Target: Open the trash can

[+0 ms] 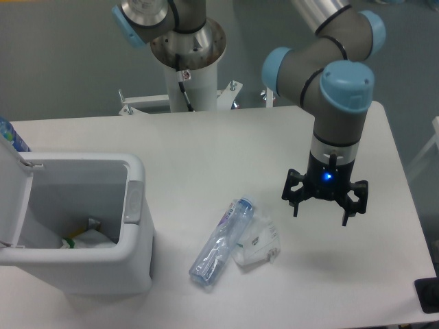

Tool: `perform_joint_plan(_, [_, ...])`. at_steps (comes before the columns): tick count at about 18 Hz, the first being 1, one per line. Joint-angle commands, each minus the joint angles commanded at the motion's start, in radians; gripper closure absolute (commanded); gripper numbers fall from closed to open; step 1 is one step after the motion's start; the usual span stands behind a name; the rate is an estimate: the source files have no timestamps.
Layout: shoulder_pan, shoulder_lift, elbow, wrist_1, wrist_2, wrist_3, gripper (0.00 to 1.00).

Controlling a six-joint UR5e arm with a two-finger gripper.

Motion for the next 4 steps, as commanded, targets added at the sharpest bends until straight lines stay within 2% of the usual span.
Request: perform_joint_plan(4, [0.005,-0.005,-0.009,0.0,0.012,0.042,0.0])
